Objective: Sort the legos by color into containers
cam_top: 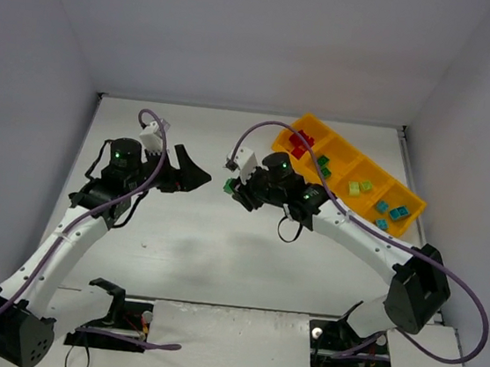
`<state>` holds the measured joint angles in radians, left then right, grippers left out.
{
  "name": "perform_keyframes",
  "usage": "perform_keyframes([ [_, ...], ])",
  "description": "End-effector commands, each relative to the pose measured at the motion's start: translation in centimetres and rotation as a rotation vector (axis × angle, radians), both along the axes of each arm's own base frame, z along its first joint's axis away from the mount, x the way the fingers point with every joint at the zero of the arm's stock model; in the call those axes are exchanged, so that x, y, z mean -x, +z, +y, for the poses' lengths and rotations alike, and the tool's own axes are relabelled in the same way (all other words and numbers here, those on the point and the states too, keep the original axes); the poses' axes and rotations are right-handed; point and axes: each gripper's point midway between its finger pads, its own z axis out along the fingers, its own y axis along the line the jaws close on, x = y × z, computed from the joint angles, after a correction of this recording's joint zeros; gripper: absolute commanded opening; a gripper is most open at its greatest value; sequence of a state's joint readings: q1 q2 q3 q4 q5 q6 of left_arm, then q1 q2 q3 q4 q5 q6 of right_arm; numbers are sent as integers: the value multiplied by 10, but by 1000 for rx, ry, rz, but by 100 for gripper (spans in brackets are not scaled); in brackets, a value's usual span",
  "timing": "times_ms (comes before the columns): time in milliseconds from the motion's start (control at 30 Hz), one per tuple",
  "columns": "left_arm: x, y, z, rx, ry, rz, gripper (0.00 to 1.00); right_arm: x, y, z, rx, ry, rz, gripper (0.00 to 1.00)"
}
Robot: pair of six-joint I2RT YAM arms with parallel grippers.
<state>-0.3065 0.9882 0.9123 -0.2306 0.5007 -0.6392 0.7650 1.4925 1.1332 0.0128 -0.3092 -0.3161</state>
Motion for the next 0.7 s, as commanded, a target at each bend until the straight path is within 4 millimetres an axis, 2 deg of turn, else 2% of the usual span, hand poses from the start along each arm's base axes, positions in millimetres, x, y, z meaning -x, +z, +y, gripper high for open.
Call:
perform_keyframes([
  [0, -6, 60, -22, 139, -101, -116, 81, -10, 34, -7, -100, -115, -81, 0],
  [133, -11, 71, -32, 164, -162, -134, 81, -6, 42, -15, -130, -142, -103, 0],
  [433, -23, 51, -54, 217, -262, -67, 81, -3, 61, -22, -178, -160, -150, 0],
  [667, -25, 58, -68, 264, -284, -77, 81, 0, 65, -22, -195, -155, -145, 0],
])
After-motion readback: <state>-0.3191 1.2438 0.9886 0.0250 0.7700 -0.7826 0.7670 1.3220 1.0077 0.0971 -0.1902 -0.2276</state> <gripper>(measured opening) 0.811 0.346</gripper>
